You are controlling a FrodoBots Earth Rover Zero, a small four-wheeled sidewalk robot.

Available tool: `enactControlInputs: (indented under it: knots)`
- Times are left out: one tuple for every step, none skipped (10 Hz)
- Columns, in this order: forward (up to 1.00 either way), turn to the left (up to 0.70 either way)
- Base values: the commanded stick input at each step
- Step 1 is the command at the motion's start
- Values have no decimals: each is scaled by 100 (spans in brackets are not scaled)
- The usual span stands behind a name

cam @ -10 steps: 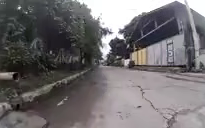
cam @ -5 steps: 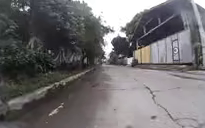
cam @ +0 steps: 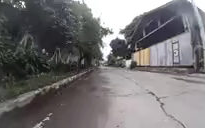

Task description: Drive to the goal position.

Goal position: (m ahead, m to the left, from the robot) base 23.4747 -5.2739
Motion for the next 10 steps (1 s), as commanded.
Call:
enactControlInputs:
  knots:
    - [70,-35]
    - [70,-29]
    - [70,-2]
    - [70,0]
    - [70,0]
    - [70,0]
    - [70,0]
    - [70,-4]
    - [70,-24]
    - [70,-35]
